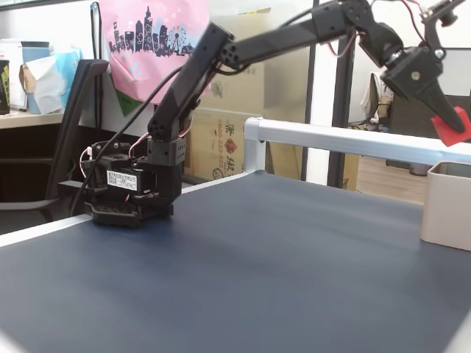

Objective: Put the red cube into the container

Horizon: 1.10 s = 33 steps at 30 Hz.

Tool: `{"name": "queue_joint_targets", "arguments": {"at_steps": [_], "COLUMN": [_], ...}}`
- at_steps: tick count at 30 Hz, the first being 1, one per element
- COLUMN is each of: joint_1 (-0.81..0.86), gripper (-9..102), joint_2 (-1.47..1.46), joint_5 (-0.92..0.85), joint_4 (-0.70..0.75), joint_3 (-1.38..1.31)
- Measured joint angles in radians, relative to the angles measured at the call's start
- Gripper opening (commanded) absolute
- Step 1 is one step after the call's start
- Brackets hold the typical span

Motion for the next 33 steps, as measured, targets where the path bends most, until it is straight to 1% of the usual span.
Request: {"name": "queue_joint_targets", "arguments": {"at_steps": [12,29,33], "joint_1": [-0.029,-0.038,-0.038], "gripper": [0,0,2], "joint_2": [-0.235,-0.278,-0.278], "joint_5": [0.002,-0.006,-0.006], "joint_4": [0.000,0.000,0.003], "joint_3": [-0.264,-0.298,-0.298]}}
